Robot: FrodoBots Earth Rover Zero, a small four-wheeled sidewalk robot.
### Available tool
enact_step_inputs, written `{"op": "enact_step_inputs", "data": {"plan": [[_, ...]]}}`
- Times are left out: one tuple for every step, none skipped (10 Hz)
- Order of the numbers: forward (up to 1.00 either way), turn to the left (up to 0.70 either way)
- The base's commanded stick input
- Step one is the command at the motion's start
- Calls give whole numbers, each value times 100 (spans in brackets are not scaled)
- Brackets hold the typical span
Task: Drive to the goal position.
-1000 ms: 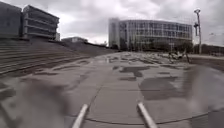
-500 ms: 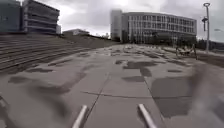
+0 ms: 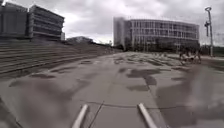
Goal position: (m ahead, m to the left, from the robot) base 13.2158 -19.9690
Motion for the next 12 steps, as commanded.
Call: {"op": "enact_step_inputs", "data": {"plan": [[100, -27], [100, -27], [100, -27], [100, -27], [100, -27], [100, -27], [100, -27], [100, -27], [100, -27], [100, -27], [100, -27], [100, -27]]}}
